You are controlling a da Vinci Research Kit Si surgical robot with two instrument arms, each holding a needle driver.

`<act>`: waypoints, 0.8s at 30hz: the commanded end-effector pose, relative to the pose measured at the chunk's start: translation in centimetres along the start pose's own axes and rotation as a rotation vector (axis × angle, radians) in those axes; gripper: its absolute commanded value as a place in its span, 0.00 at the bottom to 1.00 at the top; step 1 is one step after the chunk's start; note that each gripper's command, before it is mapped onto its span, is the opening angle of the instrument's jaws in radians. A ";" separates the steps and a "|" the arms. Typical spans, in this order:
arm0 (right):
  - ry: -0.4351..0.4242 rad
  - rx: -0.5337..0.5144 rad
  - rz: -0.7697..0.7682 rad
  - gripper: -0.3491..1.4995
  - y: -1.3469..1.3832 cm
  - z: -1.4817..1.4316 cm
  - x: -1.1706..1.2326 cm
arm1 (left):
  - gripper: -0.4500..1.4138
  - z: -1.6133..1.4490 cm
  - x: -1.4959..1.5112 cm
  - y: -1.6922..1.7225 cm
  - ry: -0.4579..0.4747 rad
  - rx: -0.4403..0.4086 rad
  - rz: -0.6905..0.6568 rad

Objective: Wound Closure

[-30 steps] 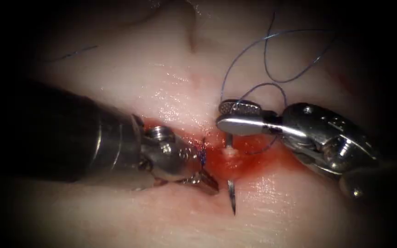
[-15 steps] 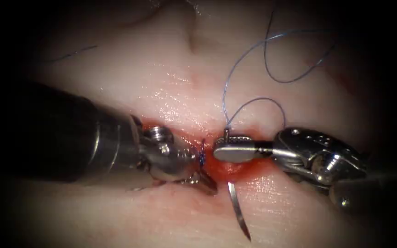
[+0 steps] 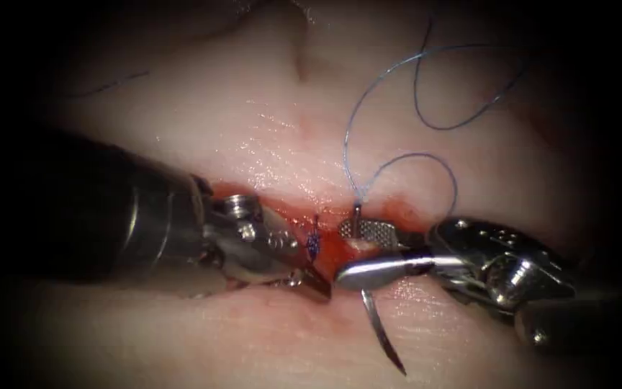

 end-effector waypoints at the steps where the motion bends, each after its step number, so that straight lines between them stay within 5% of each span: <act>1: -0.013 -0.007 -0.013 0.83 0.00 -0.01 -0.11 | 0.18 0.09 0.01 0.03 0.008 -0.007 0.005; 11: -0.072 0.002 -0.059 0.81 -0.24 -0.41 -0.13 | 0.22 0.00 0.05 0.11 0.067 0.035 0.076; 17: -0.101 0.003 -0.072 0.80 -0.38 -0.58 -0.28 | 0.35 -0.02 0.11 0.33 0.175 0.041 0.138; 21: -0.105 0.010 -0.080 0.79 -0.42 -0.66 -0.32 | 0.57 -0.04 0.22 0.44 0.260 0.048 0.213; 24: -0.108 0.015 -0.086 0.79 -0.41 -0.71 -0.32 | 0.62 -0.10 0.35 0.48 0.309 0.052 0.242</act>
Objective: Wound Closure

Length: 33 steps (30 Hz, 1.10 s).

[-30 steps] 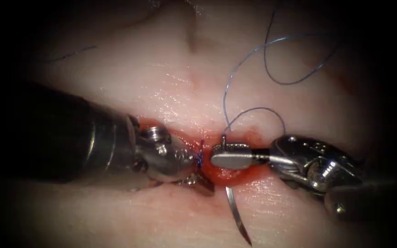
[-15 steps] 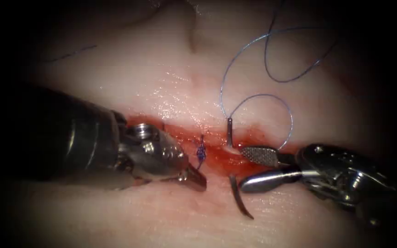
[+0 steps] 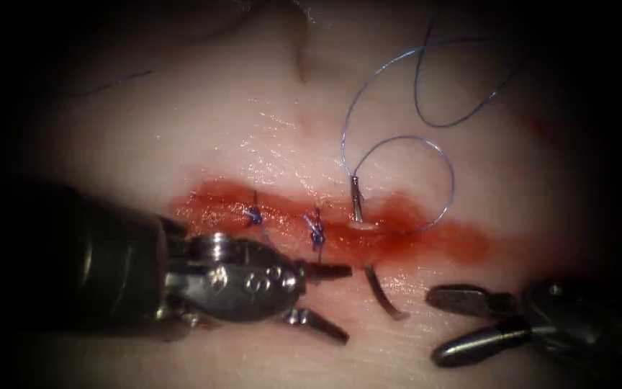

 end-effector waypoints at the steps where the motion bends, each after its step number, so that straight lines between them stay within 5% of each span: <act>1: -0.001 0.002 0.004 0.79 0.00 0.04 -0.10 | 0.62 0.08 0.04 0.02 0.014 -0.002 0.007; 8: -0.002 -0.003 0.002 0.78 0.01 0.05 -0.11 | 0.61 0.17 0.23 0.00 0.054 0.036 0.023; 23: 0.002 -0.006 0.001 0.78 0.01 0.12 -0.12 | 0.50 0.47 0.12 -0.04 0.047 0.086 0.025; 28: 0.003 -0.006 0.001 0.77 0.02 0.12 -0.12 | 0.29 0.49 0.17 -0.02 0.067 0.122 0.009; 31: 0.002 -0.006 0.000 0.77 0.03 0.12 -0.13 | 0.03 0.46 0.18 0.01 0.069 0.130 0.003; 33: 0.002 -0.006 0.000 0.76 0.03 0.12 -0.13 | 0.00 0.43 0.17 0.03 0.067 0.138 -0.001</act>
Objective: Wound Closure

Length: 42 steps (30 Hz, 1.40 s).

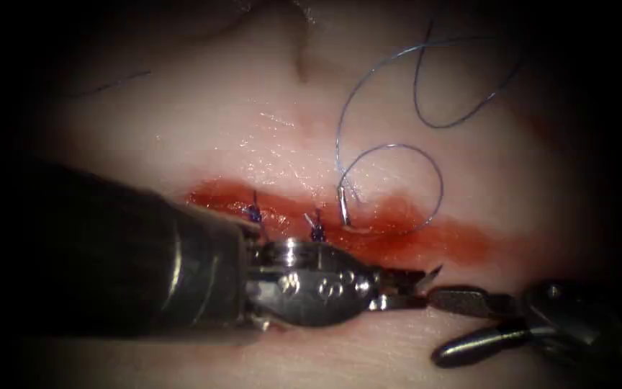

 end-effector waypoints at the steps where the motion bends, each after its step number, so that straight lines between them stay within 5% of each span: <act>1: -0.002 0.003 0.003 0.75 -0.02 0.07 -0.09 | 0.00 0.06 -0.04 0.05 -0.003 0.003 -0.004; 11: -0.002 0.004 0.003 0.74 -0.02 0.06 -0.09 | 0.00 -0.06 -0.02 0.12 0.037 -0.044 -0.202; 16: -0.002 0.003 0.001 0.74 -0.03 0.08 -0.11 | 0.00 -0.15 0.09 0.19 0.098 -0.110 -0.450; 26: -0.001 0.001 -0.001 0.73 -0.05 0.11 -0.14 | 0.00 -0.31 0.39 0.40 0.209 -0.280 -0.596; 34: -0.001 0.001 -0.001 0.73 -0.06 0.11 -0.15 | 0.00 -0.64 0.70 0.45 0.265 -0.351 -0.534; 37: 0.002 0.002 -0.017 0.73 -0.05 0.11 -0.13 | 0.00 -0.86 0.80 0.40 0.264 -0.284 -0.369; 42: 0.002 0.006 -0.223 0.73 -0.05 0.11 -0.11 | 0.00 -1.11 0.75 0.33 0.133 -0.174 -0.211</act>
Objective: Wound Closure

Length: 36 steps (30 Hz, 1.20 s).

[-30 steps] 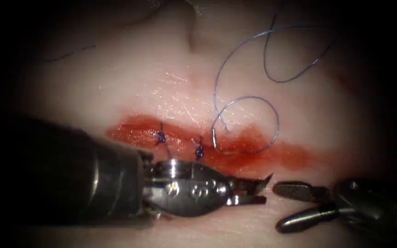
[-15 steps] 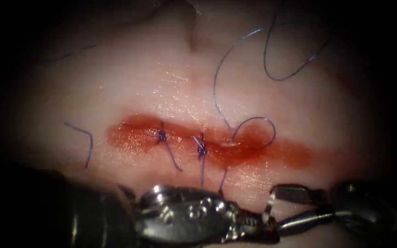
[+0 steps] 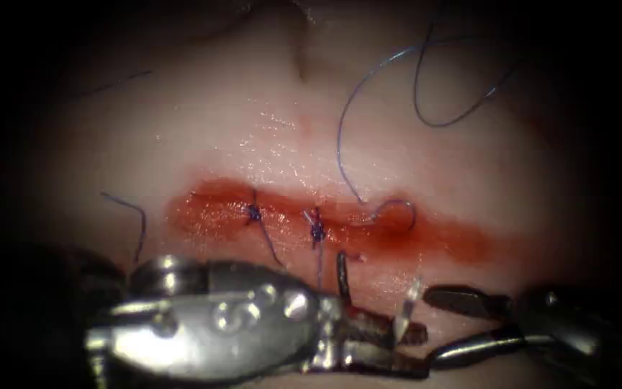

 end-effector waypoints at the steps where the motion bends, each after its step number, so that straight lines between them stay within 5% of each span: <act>1: -0.001 -0.002 -0.062 0.73 0.02 0.07 -0.04 | 0.00 0.00 -0.08 -0.01 -0.056 0.043 0.046; 18: 0.094 -0.085 -0.139 0.50 -0.10 0.47 0.40 | 0.00 -0.81 0.11 -0.22 -0.126 0.194 0.187; 27: 0.041 -0.216 -0.239 0.44 -0.02 0.74 0.49 | 0.00 -0.82 0.20 -0.13 -0.123 0.210 0.203; 36: -0.020 -0.239 -0.265 0.38 0.07 0.87 0.37 | 0.00 -0.82 0.31 -0.03 -0.120 0.203 0.215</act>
